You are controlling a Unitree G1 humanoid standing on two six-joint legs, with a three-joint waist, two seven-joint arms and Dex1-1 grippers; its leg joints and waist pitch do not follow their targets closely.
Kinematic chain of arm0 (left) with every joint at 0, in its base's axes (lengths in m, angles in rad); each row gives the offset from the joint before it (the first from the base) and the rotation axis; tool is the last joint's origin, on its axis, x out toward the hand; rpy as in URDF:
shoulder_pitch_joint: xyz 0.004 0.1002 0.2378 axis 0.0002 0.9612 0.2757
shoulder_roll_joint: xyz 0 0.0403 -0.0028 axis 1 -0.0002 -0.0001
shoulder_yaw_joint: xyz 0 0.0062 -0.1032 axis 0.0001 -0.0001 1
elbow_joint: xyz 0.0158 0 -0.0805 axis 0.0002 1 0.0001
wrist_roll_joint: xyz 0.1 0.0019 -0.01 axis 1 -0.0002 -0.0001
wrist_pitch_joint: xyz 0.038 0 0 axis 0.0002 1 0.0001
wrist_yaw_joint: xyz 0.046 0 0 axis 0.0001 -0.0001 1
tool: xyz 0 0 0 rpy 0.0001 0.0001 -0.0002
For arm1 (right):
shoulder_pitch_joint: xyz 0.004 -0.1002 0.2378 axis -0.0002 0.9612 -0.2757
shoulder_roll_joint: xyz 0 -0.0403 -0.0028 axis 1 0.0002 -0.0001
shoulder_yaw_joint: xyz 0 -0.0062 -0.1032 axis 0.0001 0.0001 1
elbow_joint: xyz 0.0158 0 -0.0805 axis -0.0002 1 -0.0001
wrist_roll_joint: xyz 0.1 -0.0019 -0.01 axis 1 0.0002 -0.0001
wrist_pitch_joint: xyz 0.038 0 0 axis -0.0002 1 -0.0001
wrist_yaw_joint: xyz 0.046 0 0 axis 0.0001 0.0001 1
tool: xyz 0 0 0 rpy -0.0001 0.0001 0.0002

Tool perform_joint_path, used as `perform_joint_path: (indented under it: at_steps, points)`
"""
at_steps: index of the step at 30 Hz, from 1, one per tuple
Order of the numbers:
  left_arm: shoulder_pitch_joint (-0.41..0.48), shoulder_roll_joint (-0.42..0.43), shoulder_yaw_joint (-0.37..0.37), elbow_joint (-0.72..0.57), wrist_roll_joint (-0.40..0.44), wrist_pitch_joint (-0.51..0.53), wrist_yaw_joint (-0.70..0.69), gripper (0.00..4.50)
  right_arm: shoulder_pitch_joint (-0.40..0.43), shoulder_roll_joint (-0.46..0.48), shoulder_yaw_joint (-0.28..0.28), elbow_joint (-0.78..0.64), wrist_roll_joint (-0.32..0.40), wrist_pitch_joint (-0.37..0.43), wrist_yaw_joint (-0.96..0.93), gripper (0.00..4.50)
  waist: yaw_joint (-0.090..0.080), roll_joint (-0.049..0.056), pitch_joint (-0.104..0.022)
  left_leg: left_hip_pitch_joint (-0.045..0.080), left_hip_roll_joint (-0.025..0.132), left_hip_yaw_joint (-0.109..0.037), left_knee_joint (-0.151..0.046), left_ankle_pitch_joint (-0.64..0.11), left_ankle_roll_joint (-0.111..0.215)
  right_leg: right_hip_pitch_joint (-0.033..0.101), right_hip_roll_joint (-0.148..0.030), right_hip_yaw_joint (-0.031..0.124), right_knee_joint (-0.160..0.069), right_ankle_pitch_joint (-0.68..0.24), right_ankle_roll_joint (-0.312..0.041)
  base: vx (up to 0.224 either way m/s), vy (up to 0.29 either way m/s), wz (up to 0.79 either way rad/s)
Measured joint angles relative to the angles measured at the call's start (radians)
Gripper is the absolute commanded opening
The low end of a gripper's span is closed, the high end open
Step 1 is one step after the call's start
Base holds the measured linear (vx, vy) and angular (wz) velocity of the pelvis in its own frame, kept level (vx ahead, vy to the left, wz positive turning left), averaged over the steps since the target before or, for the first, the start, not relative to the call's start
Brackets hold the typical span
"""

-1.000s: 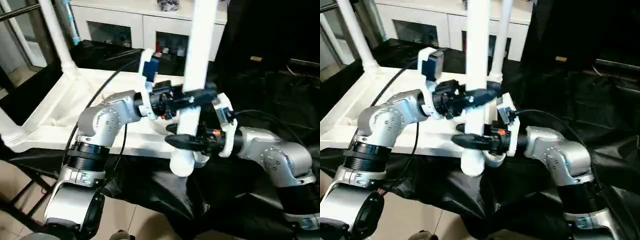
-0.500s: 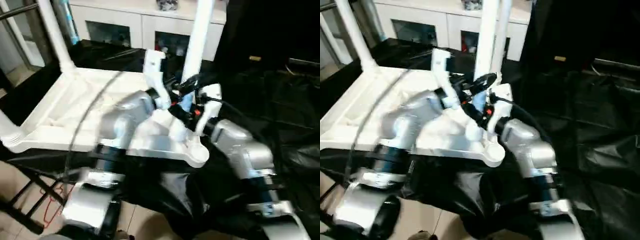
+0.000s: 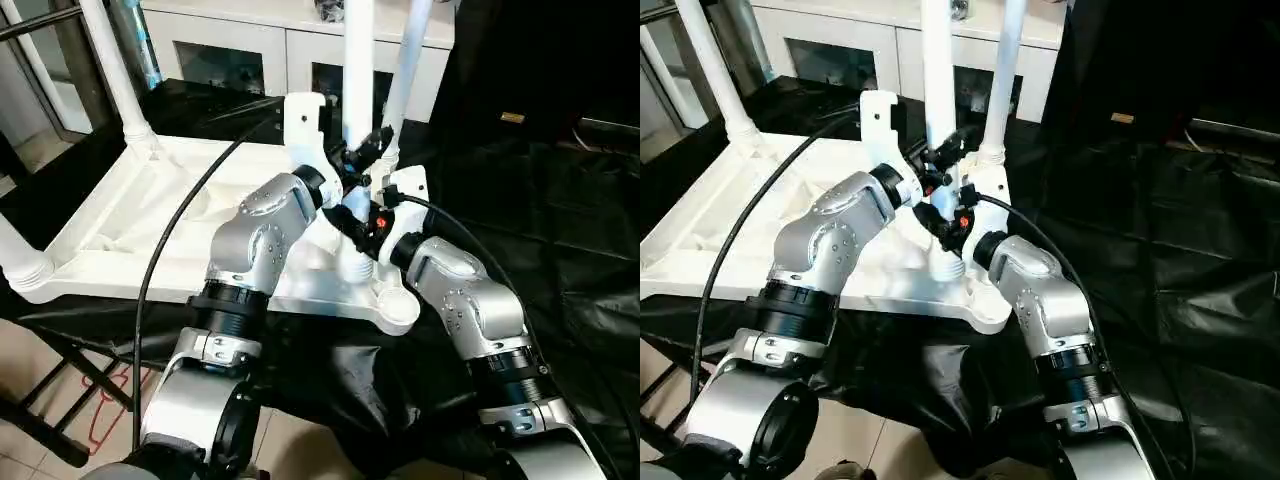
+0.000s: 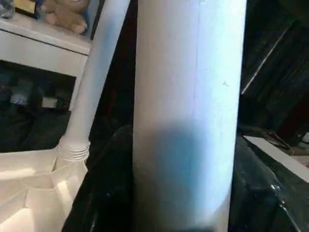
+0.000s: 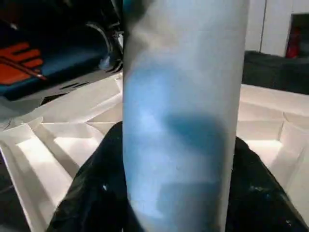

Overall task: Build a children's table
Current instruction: Pick table leg

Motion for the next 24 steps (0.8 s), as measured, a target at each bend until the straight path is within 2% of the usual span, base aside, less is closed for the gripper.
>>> perform_joint_path:
  at_steps: [2, 4, 7, 9, 13, 15, 18, 24]
  points:
    - [0.000, 0.011, -0.002, 0.001, -0.005, -0.001, -0.030, 1.85, 0.001, -0.018, -0.002, -0.009, 0.020, 0.010, 0.036, 2.77, 0.000, 0.000, 0.000, 0.000, 0.000, 0.000, 0.000, 0.000, 0.000, 0.000, 0.000, 0.000, 0.000, 0.000, 0.000, 0.000, 0.000, 0.00]
    - [0.000, 0.033, -0.012, -0.003, -0.031, 0.002, -0.114, 1.85, 0.004, -0.075, -0.002, -0.038, 0.053, 0.058, 0.110, 3.00, 0.003, 0.000, 0.000, 0.000, 0.000, 0.000, 0.000, 0.000, 0.000, 0.000, 0.000, 0.000, 0.000, 0.000, 0.000, 0.000, 0.000, 0.00]
    - [0.004, 0.078, -0.027, -0.037, -0.089, 0.046, -0.274, 1.85, 0.019, -0.158, -0.008, -0.089, 0.121, 0.140, 0.242, 3.02, 0.003, 0.000, 0.000, 0.000, 0.000, 0.000, 0.000, 0.000, 0.000, 0.000, 0.000, 0.000, 0.000, 0.000, 0.000, 0.000, 0.000, 0.00]
    - [0.006, 0.095, -0.031, -0.052, -0.117, 0.073, -0.343, 1.85, 0.029, -0.179, -0.012, -0.102, 0.152, 0.170, 0.296, 3.02, 0.002, 0.000, 0.000, 0.000, 0.000, 0.000, 0.000, 0.000, 0.000, 0.000, 0.000, 0.000, 0.000, 0.000, 0.000, 0.000, 0.000, 0.00]
    - [0.028, 0.141, -0.062, -0.098, -0.205, 0.149, -0.537, 1.85, 0.054, -0.239, 0.016, -0.139, 0.196, 0.192, 0.434, 3.02, 0.000, 0.000, 0.000, 0.001, 0.000, 0.000, 0.000, 0.000, 0.001, 0.000, 0.000, 0.000, 0.001, 0.001, -0.001, 0.000, 0.000, 0.00]
    - [0.048, 0.195, -0.104, -0.149, -0.258, 0.202, -0.684, 1.85, 0.082, -0.280, 0.046, -0.189, 0.236, 0.224, 0.525, 3.02, 0.001, 0.000, 0.000, 0.002, 0.000, 0.000, 0.000, 0.000, 0.001, 0.001, 0.000, 0.000, 0.001, 0.000, -0.001, 0.000, 0.000, 0.00]
    - [0.059, 0.216, -0.113, -0.162, -0.290, 0.238, -0.770, 1.85, 0.094, -0.294, 0.065, -0.213, 0.272, 0.263, 0.580, 2.68, 0.002, 0.000, 0.000, 0.002, 0.000, 0.000, 0.001, 0.001, 0.002, 0.001, 0.000, 0.000, 0.001, 0.001, -0.001, 0.000, 0.000, 0.00]
    - [0.059, 0.217, -0.105, -0.161, -0.306, 0.261, -0.793, 1.85, 0.102, -0.298, 0.069, -0.251, 0.285, 0.286, 0.601, 2.22, 0.003, 0.000, 0.000, 0.003, 0.000, 0.000, 0.002, 0.002, 0.002, 0.004, 0.000, 0.000, 0.001, 0.002, -0.001, 0.000, 0.000, 0.00]
